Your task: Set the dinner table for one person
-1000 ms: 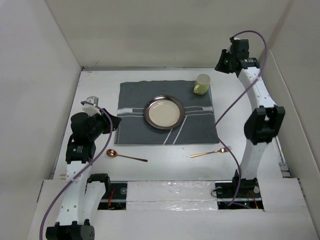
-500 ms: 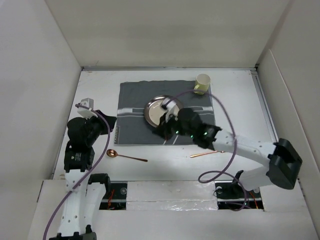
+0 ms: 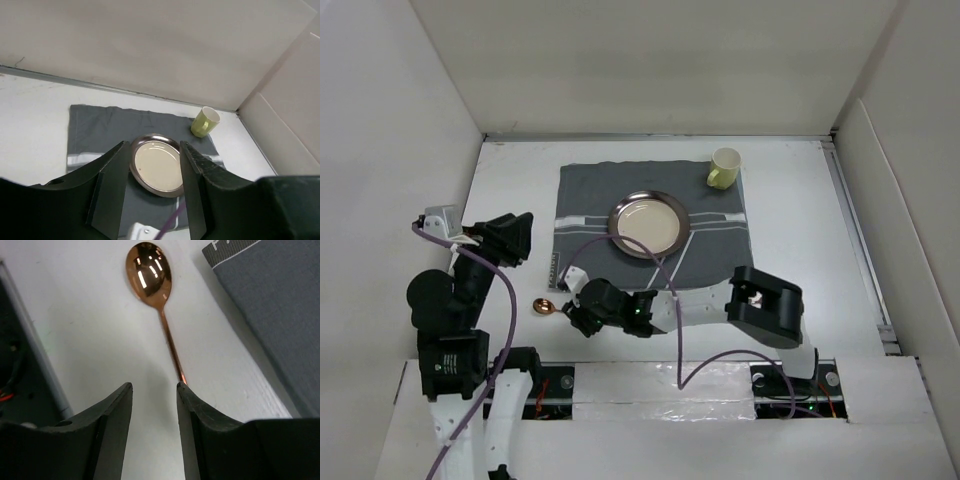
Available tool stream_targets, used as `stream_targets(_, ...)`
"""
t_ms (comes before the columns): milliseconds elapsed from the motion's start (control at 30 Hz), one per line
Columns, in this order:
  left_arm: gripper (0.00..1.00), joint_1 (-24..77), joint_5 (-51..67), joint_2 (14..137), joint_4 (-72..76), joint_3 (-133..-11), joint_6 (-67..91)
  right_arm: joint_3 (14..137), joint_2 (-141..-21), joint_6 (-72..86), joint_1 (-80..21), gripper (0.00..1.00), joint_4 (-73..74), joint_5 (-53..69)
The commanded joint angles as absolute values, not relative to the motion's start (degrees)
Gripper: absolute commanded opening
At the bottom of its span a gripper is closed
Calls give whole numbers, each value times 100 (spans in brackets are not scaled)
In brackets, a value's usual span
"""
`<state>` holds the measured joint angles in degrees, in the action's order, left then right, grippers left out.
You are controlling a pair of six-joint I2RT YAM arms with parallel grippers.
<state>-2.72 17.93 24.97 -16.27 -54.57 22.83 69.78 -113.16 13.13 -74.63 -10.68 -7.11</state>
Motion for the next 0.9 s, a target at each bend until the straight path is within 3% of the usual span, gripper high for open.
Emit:
stream_targets(0,41,-290,1925,2487,-1661,-5388,2312,7705,-11678,1029,-7479,47,-1074,-1300)
stream_targets(400,41,-237,1802,2470,-1617,-5151,2171,8288,-12559,905,-7584,45,-782,-1441)
stream_targets(567,41,-237,1705,2435,-1670,-5159,2101,8174,-12656,835,-7638,23,-756,-1757)
stream_targets(700,41,-237,1644,2435,-1696,-5054,2057,7842,-12490,975,-7743,0,-756,-1741)
stream_targets(867,41,-185,1608,2373,-1652,-4581,2057,7051,-11412,1579,-7848,0,-1028,-1617)
